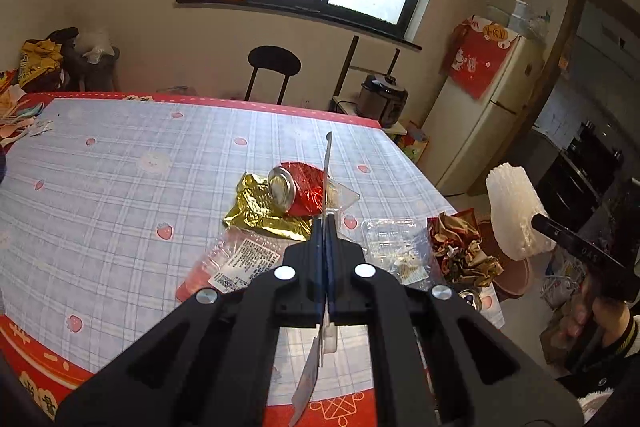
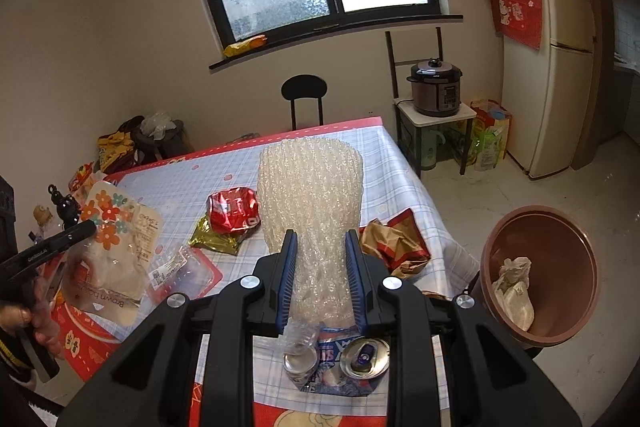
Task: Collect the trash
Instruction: 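Carry both items over the brown bin and open both grippers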
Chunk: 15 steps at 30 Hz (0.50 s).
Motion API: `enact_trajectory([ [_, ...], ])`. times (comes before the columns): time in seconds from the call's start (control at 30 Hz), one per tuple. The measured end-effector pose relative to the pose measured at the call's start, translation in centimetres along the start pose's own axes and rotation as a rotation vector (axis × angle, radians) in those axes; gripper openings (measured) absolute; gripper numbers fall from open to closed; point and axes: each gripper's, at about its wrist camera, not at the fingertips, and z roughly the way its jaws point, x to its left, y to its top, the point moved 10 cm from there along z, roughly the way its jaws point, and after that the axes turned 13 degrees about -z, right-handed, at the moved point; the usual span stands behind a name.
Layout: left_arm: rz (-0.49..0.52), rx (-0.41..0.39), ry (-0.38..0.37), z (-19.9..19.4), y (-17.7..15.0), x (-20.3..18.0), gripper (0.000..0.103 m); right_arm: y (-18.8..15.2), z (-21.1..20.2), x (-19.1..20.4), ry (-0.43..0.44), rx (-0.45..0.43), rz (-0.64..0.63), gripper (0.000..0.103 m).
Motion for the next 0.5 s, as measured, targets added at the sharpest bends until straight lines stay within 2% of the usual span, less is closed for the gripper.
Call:
enact_trajectory([
  [0.3, 0.014, -0.028, -0.029, -0.1, 1.8, -3.2, 0.006, -1.4, -2.6, -10.4, -0.177, -0.004, 0.101, 0.025],
  [0.5, 0.046, -0.025, -0.040, 0.9, 2.0, -6.4, 0.006, -3.9, -2.8, -18.4, -0.295, 0.059, 0.141, 0.025],
])
